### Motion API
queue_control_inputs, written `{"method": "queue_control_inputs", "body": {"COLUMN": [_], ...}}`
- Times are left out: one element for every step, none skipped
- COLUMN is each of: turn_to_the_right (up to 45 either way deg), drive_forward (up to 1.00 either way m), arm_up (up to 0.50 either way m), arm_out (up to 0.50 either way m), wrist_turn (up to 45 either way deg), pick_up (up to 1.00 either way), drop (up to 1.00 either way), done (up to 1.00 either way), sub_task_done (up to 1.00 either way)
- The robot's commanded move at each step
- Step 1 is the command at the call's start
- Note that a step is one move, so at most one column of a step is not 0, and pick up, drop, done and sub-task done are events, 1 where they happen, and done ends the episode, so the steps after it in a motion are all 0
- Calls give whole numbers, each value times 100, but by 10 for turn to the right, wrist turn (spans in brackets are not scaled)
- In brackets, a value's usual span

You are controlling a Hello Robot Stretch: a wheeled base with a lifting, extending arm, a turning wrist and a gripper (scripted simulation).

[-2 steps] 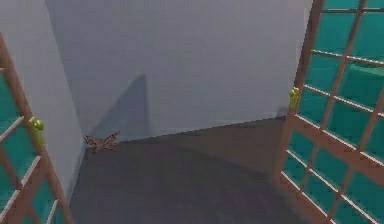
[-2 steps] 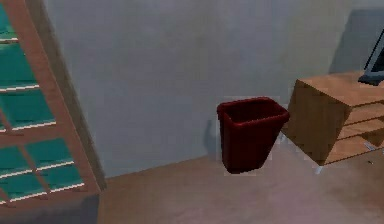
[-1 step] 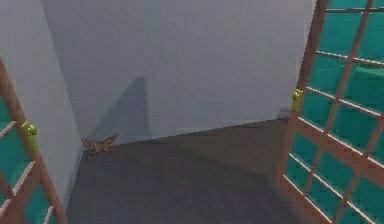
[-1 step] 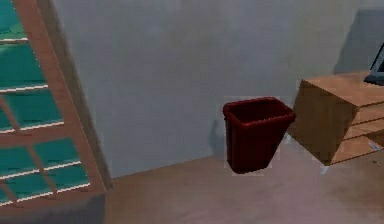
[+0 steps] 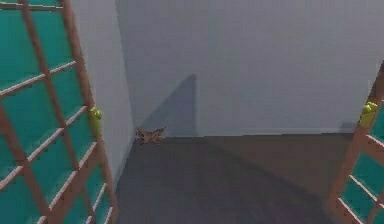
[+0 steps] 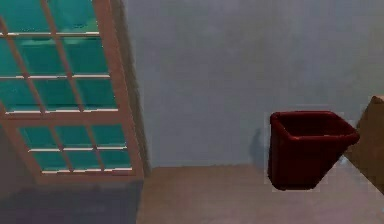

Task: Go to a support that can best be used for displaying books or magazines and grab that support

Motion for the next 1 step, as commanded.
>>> {"method": "queue_control_inputs", "body": {"turn_to_the_right": [0], "drive_forward": [100], "arm_up": [0], "arm_out": [0], "wrist_turn": [0], "pick_up": [0], "drop": [0], "done": [0], "sub_task_done": [0]}}
